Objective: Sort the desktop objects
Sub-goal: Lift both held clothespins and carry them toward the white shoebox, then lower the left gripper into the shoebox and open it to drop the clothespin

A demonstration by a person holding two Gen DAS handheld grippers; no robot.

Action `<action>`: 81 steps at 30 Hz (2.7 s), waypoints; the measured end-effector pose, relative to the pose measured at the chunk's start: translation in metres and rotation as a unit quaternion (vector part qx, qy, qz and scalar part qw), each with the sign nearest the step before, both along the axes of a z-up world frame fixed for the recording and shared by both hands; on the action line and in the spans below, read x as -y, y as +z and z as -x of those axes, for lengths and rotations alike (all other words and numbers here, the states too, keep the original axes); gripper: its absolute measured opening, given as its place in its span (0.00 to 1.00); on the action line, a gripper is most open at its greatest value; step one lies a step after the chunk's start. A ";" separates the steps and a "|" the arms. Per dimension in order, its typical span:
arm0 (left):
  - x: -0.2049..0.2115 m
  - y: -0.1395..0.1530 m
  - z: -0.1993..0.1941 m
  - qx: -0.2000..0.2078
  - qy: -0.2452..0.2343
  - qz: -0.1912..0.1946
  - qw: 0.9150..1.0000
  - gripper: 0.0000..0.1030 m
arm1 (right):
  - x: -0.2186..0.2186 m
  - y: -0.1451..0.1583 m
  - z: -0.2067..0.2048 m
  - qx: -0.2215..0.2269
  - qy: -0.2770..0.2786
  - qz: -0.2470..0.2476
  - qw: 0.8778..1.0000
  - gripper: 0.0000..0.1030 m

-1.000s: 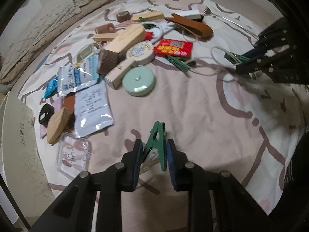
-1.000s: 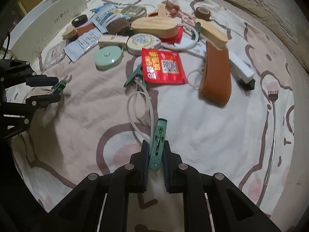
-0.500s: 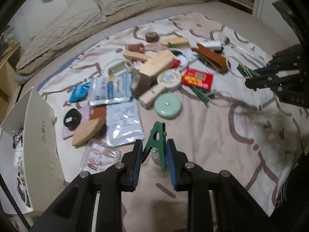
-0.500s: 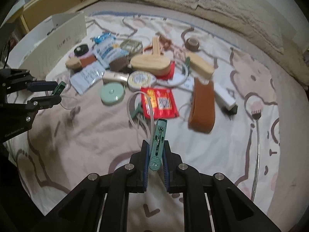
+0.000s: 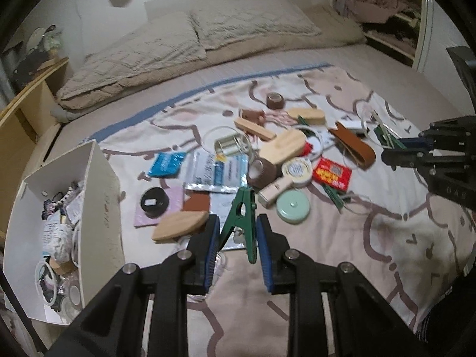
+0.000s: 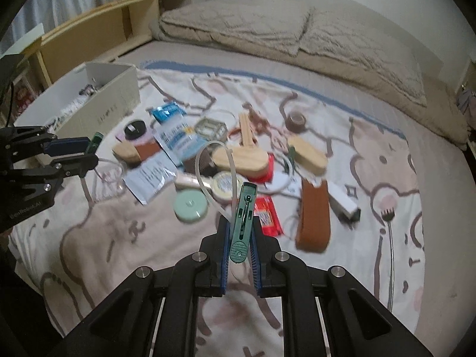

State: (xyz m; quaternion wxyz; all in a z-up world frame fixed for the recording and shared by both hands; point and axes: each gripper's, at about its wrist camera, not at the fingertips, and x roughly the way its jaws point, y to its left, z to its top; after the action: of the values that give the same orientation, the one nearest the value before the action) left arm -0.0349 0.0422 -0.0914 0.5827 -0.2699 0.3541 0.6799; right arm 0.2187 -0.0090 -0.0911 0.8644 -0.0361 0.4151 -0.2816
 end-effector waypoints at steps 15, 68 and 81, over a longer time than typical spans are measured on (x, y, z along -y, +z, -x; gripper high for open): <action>0.023 0.023 0.027 -0.019 0.025 -0.041 0.999 0.25 | -0.033 0.027 -0.039 0.056 0.032 0.076 0.995 0.13; 0.134 0.044 0.282 -0.014 0.364 -0.079 0.928 0.25 | -0.199 0.063 -0.169 0.157 0.282 0.089 0.942 0.13; 0.121 0.017 0.299 -0.034 0.389 -0.032 0.920 0.25 | -0.244 0.051 -0.203 0.149 0.364 0.023 0.919 0.13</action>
State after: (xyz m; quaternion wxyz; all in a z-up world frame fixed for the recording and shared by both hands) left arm -0.3339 -0.0786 -0.0742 0.2684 -0.3438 0.2189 0.8729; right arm 0.4217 0.2353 -0.0397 0.9578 -0.1625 0.2333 0.0413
